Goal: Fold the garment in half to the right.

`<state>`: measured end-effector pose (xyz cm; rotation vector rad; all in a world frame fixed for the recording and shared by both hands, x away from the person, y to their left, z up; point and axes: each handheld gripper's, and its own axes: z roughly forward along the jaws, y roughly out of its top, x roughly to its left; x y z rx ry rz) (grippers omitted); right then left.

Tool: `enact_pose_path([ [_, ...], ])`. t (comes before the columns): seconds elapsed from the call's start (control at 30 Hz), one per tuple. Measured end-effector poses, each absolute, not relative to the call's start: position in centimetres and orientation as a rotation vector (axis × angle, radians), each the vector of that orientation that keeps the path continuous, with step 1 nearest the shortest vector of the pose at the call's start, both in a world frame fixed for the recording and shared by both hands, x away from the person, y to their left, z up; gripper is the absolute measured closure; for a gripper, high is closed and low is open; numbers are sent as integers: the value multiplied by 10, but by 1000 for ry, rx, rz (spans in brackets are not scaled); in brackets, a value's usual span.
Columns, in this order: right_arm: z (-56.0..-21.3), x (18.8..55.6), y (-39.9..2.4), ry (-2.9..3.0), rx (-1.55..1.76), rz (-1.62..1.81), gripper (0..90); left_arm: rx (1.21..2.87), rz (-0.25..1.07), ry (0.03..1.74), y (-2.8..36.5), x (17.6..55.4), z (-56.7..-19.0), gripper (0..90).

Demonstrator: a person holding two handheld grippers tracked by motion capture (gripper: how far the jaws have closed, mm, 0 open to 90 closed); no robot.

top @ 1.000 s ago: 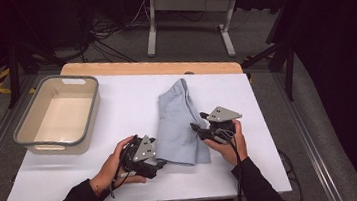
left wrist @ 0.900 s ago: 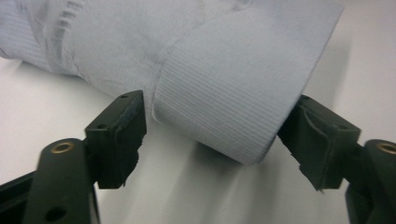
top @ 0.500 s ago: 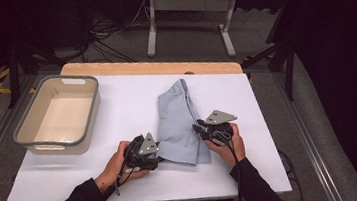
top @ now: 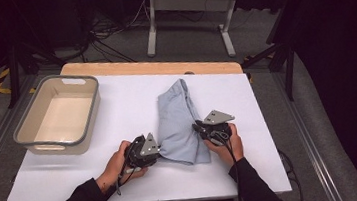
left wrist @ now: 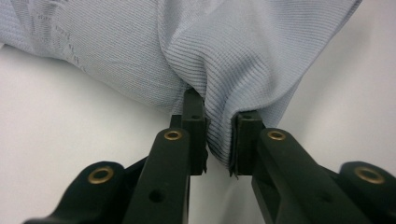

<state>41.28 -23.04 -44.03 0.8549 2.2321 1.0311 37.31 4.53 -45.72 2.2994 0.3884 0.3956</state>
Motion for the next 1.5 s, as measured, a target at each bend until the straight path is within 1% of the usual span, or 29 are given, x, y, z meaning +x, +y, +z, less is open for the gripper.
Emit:
enact_pose_path([
  [0.03,-439,412,-228,2232,844,1027,866,2301,400,388,47,374,-456,809],
  [0.07,-439,412,-228,2232,840,1029,872,2301,400,388,47,374,-456,812],
  [0.23,-435,410,-226,2232,852,1055,880,2300,425,395,53,374,-450,819],
  [0.27,-433,409,-226,2230,854,1068,881,2291,471,403,59,371,-442,821],
  [0.4,-427,405,-225,2232,865,1129,881,2274,506,407,69,367,-432,824],
  [0.43,-424,405,-223,2233,864,1160,882,2284,535,412,73,364,-429,825],
  [0.57,-420,407,-213,2235,852,1178,882,2294,583,404,83,358,-427,826],
  [0.67,-420,408,-205,2242,838,1179,883,2304,598,404,90,352,-425,825],
  [0.73,-421,409,-192,2262,811,1179,883,2309,588,398,96,343,-426,826],
  [0.87,-423,405,-180,2274,757,1122,883,2328,599,373,92,331,-431,824],
  [1.03,-421,403,-186,2273,772,1129,882,2331,597,355,83,325,-436,810],
  [1.13,-419,400,-193,2271,789,1124,882,2328,562,348,78,324,-438,749],
  [1.23,-415,400,-200,2294,821,1127,882,2322,530,321,75,324,-440,654],
  [1.4,-411,398,-208,2315,847,1103,881,2298,514,324,73,323,-441,601],
  [1.43,-412,398,-208,2317,843,1077,881,2302,507,317,73,324,-442,664],
  [1.47,-413,398,-208,2315,836,1059,880,2309,475,308,72,325,-443,702],
  [1.5,-414,398,-207,2312,819,1022,880,2315,455,319,71,327,-444,712],
])
